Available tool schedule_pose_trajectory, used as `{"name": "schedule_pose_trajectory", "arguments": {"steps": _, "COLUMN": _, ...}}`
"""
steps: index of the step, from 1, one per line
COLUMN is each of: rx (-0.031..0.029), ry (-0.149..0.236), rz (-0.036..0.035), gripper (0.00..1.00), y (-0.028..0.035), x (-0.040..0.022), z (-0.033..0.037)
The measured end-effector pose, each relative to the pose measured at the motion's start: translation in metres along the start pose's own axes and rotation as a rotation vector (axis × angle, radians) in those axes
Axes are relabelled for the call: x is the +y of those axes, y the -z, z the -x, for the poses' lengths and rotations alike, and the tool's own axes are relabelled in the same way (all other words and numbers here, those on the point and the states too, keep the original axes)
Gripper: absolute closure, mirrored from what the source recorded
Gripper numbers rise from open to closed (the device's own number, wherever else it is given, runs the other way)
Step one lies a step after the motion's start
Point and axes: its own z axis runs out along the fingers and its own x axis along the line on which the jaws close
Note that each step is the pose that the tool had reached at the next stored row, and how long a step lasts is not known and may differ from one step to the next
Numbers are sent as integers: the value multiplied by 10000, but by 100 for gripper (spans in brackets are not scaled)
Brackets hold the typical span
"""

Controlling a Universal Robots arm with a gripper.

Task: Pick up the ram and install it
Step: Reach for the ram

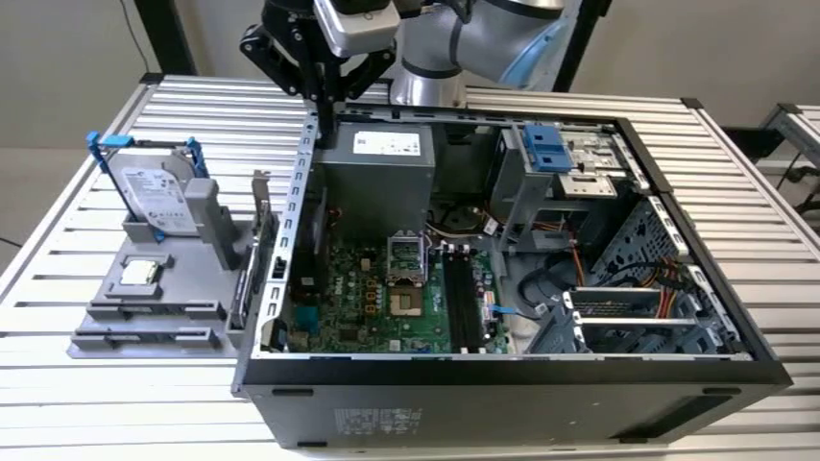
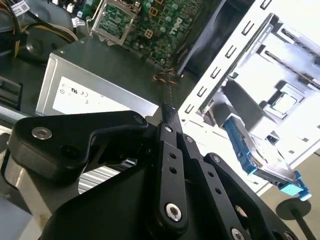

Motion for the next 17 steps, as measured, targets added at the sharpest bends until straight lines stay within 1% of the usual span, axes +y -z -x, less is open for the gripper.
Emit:
{"name": "schedule_pose_trajectory", "arguments": {"steps": 9, "rx": 3, "ry": 71, "rz": 1, "gripper": 100, "y": 4, "x": -18, "z": -245}}
{"name": "schedule_pose_trajectory", "arguments": {"steps": 17, "rx": 6, "ry": 128, "rz": 2, "gripper": 100, "y": 9, "x": -42, "z": -518}}
